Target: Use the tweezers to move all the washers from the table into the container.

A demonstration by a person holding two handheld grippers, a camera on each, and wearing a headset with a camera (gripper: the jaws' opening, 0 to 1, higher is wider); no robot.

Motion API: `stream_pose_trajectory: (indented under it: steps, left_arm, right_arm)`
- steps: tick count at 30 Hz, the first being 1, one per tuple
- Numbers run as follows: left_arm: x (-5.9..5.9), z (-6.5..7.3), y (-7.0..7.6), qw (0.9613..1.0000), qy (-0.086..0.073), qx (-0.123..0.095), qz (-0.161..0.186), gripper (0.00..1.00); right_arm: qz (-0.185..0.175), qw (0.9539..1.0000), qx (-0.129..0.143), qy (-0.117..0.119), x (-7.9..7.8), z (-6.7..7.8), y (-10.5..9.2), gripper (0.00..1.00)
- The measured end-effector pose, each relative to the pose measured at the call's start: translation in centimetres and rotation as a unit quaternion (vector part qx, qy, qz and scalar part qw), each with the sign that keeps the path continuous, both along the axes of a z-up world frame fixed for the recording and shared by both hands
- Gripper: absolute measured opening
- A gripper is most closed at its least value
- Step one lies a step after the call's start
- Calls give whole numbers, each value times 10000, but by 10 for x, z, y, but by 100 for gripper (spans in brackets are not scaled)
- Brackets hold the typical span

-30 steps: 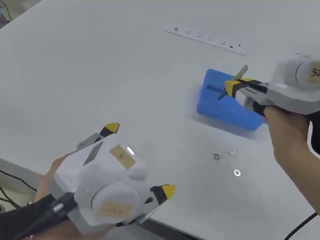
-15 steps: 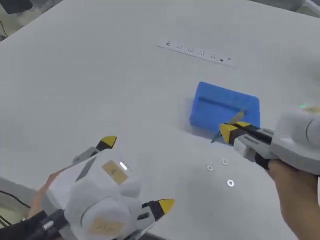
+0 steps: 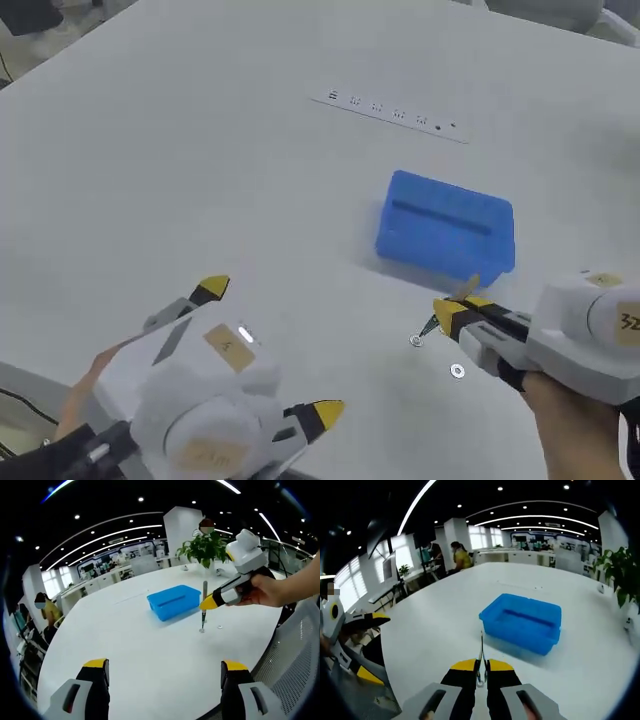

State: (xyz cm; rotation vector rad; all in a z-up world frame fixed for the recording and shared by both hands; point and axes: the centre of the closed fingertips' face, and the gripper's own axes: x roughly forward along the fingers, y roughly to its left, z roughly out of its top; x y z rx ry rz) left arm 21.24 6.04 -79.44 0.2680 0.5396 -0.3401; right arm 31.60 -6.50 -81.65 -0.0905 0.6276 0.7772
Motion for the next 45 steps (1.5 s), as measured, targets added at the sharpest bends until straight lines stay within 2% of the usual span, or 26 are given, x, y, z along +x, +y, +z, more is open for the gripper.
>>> stream_pose_trajectory:
  steps: [13,20,25,34,38,42,45]
  left_arm:
    - [1,1,0,10000,-13,-40,27,95]
    - [1,-1,1,10000,34,-1,52,95]
    - [0,-2,2,10000,46,30,50,94]
    - [0,-3,1,9999,75,57,40,93]
    - [0,-3,1,10000,74,53,38,93]
    - [0,-3,1,10000,65,53,29,93]
    - [0,-3,1,10000,72,53,27,93]
  right_arm:
    - [-123,9999,-6,-1,1,-5,0,3]
    - [-174,9998,-21,-44,4,-5,0,3]
    - [-273,9996,77,4,3,-5,-1,3]
    - [-121,9997,-136,-149,-7,-6,-1,2]
    - [18,9991,-342,-269,-11,-6,2,2]
    - [20,9985,-390,-374,-10,-7,4,1]
    - [-73,9990,-342,-285,-6,-6,2,1]
